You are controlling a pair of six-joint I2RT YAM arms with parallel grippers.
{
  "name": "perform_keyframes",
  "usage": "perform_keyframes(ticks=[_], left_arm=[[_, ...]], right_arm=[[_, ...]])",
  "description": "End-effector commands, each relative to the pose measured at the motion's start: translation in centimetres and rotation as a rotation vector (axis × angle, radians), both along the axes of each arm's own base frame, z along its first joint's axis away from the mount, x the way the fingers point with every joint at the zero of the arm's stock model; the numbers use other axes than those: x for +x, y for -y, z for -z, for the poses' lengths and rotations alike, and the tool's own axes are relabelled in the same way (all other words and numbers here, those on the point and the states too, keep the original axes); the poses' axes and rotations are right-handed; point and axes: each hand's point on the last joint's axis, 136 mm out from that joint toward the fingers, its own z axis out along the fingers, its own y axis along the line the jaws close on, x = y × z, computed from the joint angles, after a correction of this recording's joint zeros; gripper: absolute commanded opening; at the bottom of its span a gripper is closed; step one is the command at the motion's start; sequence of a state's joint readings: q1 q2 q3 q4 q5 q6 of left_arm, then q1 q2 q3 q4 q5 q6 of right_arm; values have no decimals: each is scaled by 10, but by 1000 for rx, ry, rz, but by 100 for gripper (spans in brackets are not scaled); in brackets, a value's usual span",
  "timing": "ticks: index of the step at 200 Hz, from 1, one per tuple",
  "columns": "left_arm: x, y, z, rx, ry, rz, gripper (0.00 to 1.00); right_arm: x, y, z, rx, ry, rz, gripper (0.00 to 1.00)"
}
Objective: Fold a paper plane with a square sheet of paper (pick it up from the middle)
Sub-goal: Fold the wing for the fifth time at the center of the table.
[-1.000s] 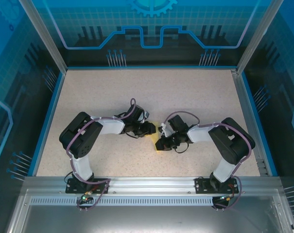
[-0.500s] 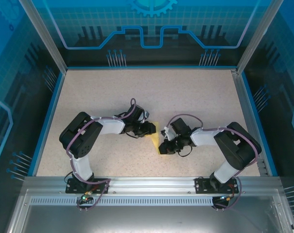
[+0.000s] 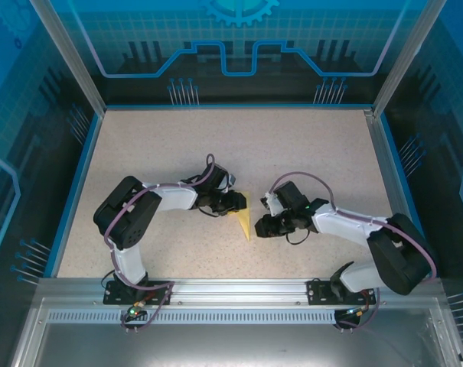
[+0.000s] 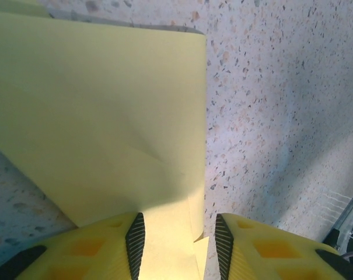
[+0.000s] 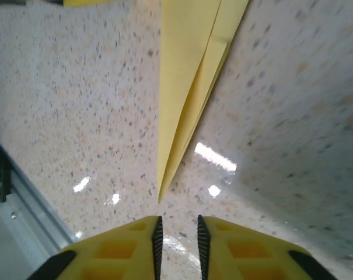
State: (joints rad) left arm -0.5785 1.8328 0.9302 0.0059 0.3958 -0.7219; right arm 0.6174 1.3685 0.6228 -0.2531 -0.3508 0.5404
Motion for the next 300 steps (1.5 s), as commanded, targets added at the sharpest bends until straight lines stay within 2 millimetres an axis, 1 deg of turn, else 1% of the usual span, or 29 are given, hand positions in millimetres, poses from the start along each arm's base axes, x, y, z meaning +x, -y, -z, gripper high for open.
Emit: perform_keyframes(ticks=[1,5,15,33,42,79,84,102,107,123,155,176,186,204,229,235,241,246,257,272,300], left_arm=[[1,-3,-18,65,36,14,44],[1,-2,-22,73,43,18,44],[3,-2,-28,106,58,21,46],[4,-6,-35,160,64,3,54],[6,-8,-39,175,67,-10,55],[5,-17,-52,261,92,-52,63],[4,-18,-55,270,97,-56,64],[2,-21,-61,300,113,-69,67],[2,-23,-63,312,118,-74,67],[0,-26,-64,349,120,-85,70],[-2,-27,-62,384,113,-96,70],[-3,-36,-61,423,114,-129,71],[-2,-42,-61,451,117,-152,71],[-1,-48,-57,456,108,-175,71],[1,-49,-45,363,36,-201,69],[1,-51,-41,331,14,-211,68],[6,-50,-44,283,13,-224,67],[5,-49,-41,247,1,-224,67],[5,-48,-40,187,-15,-227,66],[4,-46,-39,161,-29,-214,66],[3,-40,-38,138,-38,-183,67]], right_arm=[[19,28,-6,-152,102,106,28],[21,32,-6,-169,115,121,29],[27,40,-9,-197,144,165,37],[34,50,-15,-201,181,221,42],[38,55,-18,-197,195,255,44],[47,69,-22,-153,220,381,70],[47,70,-22,-146,215,398,75],[49,77,-18,-136,174,465,98],[49,77,-18,-130,166,466,99],[50,76,-16,-117,154,463,99],[54,71,-18,-85,176,453,99],[54,58,-23,-16,186,401,99],[53,46,-28,38,187,344,98],[49,25,-33,106,152,249,88],[45,9,-27,122,100,174,79],[45,3,-25,131,90,155,73],[44,-1,-24,140,79,138,67],[44,-5,-23,144,67,131,64],[45,-12,-21,144,54,115,62],[46,-20,-17,123,49,99,58],[53,-22,-9,67,49,122,58]])
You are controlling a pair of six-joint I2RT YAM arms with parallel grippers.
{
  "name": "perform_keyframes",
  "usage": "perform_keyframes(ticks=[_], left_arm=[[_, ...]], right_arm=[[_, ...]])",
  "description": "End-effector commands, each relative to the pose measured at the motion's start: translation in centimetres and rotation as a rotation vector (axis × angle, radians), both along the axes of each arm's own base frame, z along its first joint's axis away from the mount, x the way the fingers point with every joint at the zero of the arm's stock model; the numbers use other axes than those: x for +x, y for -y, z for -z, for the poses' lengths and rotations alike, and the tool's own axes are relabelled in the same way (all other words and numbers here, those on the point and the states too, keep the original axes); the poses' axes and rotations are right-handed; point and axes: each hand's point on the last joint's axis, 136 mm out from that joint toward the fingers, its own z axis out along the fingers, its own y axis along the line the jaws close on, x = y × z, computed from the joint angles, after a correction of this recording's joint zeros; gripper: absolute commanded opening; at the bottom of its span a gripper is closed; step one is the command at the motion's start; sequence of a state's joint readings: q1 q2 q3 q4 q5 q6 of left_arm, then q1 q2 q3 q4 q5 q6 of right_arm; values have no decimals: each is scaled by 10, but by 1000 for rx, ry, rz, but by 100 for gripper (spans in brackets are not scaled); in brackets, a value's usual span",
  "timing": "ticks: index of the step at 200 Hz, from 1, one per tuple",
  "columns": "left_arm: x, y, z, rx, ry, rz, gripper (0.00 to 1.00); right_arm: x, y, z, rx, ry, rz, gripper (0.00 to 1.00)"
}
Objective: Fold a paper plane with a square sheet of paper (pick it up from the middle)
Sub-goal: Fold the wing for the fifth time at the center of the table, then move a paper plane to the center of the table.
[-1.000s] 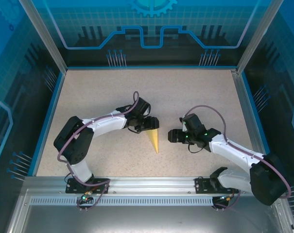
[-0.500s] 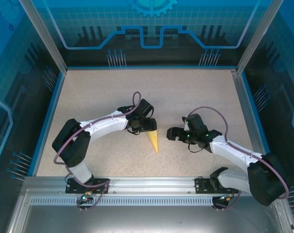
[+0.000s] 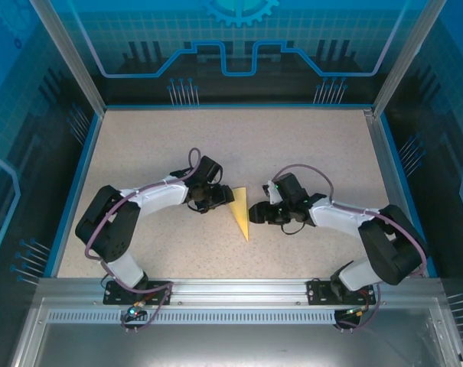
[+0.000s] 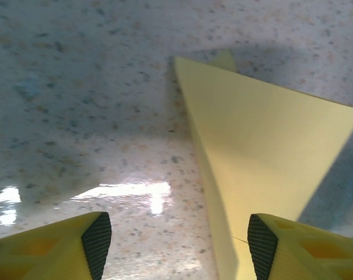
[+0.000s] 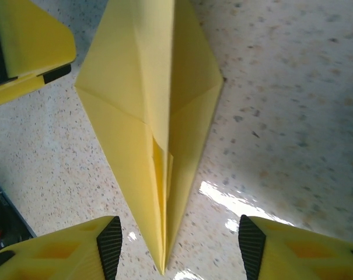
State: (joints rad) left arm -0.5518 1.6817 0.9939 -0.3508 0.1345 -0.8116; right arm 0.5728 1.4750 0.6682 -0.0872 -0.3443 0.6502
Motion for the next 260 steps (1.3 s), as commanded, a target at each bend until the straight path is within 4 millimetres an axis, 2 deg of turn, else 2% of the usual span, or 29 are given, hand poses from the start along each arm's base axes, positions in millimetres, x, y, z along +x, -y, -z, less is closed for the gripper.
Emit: perform_keyframes(ticks=[1,19,27,51,118,146,188,260], left_arm=[[1,21,-15,-110,14,46,66],[0,20,-9,-95,-2,42,66],[0,21,-7,-95,-10,47,62],[-2,22,-1,-92,-26,53,46],[-13,11,10,-45,-47,75,11],[-16,8,11,-36,-39,84,6],[-22,1,16,-10,-32,98,6],[-23,-1,18,0,-27,105,7]], right_arm=[[9,-10,-6,-6,27,-8,58],[12,-9,-3,-18,22,12,59],[12,-10,-3,-17,21,10,59],[13,-13,-4,-6,22,7,58],[16,-23,-7,24,14,-15,57],[14,-30,-6,33,6,-43,57],[11,-38,0,22,-12,-77,58],[8,-50,5,-6,-20,-138,59]])
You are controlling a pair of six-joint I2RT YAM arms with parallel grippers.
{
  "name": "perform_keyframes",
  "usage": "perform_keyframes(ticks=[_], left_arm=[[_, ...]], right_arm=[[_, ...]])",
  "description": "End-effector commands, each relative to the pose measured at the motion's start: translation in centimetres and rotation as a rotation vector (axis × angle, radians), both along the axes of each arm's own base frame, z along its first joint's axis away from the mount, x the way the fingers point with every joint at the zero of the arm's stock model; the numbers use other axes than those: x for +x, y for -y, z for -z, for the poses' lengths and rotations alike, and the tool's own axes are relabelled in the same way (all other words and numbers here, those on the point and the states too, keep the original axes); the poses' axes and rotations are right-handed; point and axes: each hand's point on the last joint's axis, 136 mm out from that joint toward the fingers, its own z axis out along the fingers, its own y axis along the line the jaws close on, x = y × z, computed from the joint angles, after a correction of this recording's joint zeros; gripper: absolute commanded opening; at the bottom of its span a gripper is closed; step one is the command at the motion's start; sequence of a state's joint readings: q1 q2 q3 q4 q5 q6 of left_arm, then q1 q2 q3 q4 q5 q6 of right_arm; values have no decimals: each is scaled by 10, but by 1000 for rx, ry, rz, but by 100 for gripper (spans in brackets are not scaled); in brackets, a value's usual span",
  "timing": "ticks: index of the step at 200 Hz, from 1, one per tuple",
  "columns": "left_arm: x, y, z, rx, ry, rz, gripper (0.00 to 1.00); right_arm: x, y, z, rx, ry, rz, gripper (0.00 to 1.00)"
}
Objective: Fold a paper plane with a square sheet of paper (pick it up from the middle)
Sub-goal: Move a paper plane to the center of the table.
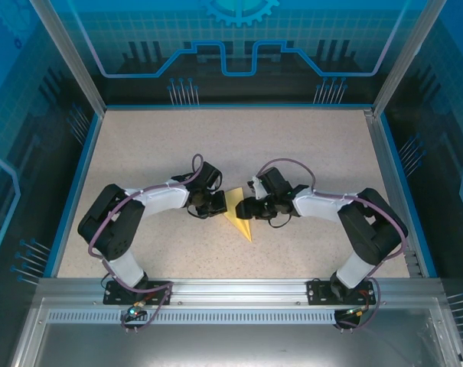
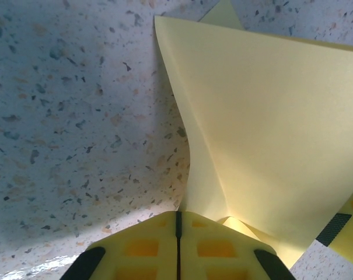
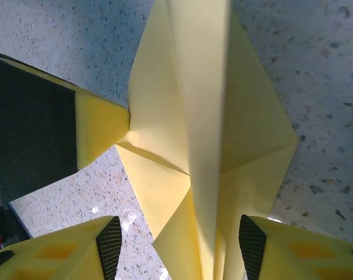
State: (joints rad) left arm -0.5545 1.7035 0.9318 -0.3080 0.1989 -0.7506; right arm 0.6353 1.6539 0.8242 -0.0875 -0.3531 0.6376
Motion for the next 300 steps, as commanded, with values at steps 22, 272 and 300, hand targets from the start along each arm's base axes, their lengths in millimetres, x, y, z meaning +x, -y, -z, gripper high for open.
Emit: perform_keyframes(ticks=[22,272,300], left_arm=[[-3,-3,-3,15,16,21,8],[-2,-6,-5,31,27,21,10],[-3,-6,-6,28,29,19,11]], right_arm=[[-9,-15,-1,1,-11,-78,59],[-20,-10,26,-396,65,-175,28],[-20,-10,28,-404,58,-181,22]])
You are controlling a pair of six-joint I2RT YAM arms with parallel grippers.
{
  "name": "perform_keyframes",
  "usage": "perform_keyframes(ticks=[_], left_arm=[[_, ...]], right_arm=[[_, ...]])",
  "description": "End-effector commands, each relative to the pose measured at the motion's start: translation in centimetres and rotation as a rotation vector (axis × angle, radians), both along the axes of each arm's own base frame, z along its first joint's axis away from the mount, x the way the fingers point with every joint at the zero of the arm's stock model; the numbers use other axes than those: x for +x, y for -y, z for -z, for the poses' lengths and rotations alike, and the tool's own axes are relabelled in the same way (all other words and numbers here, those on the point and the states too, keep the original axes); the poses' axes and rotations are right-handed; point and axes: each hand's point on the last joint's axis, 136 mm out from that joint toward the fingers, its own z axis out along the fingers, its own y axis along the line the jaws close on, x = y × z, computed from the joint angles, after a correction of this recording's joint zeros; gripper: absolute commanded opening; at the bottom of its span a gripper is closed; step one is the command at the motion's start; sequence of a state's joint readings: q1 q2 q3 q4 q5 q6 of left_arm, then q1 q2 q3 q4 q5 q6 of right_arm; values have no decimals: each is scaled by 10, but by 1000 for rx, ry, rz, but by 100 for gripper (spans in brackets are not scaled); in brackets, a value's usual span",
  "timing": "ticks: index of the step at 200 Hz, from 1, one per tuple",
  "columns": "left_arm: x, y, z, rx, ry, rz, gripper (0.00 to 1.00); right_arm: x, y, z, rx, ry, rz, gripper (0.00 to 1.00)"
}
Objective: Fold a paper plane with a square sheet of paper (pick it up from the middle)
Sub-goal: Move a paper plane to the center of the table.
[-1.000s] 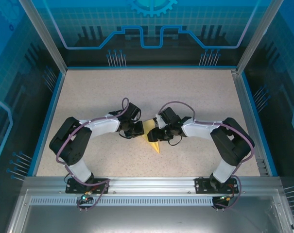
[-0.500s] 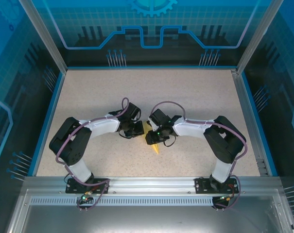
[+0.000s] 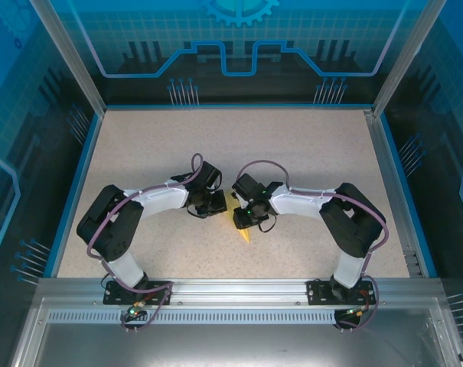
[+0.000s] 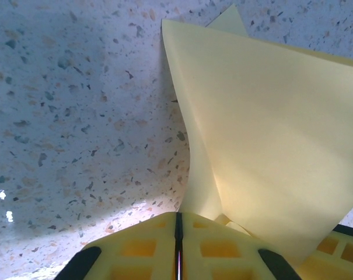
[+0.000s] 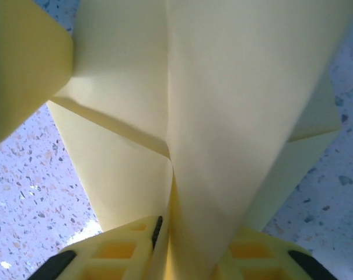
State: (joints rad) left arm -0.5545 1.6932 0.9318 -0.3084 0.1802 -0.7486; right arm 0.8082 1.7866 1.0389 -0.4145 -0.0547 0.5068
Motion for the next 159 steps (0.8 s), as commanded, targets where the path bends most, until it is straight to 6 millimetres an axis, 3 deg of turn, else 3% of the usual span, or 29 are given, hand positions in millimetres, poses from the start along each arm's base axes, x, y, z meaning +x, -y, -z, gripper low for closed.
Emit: perform_keyframes(ticks=[1,27,51,92,124,159], left_arm=[[-5,-4,-3,18,12,25,11],[-5,-2,-9,-1,25,24,14],[-2,-3,-25,-19,72,4,24],[2,-41,-57,70,219,-129,49],[-3,-69,-67,118,279,-222,52],[-9,-83,-70,118,299,-271,52]], right_arm=[[-3,-4,2,-28,-5,-25,21],[-2,-5,-1,-27,-6,-15,13],[5,0,-11,-67,19,11,8],[34,27,-40,-256,127,103,9],[55,23,-44,-310,138,153,10],[74,13,-29,-313,68,225,11]])
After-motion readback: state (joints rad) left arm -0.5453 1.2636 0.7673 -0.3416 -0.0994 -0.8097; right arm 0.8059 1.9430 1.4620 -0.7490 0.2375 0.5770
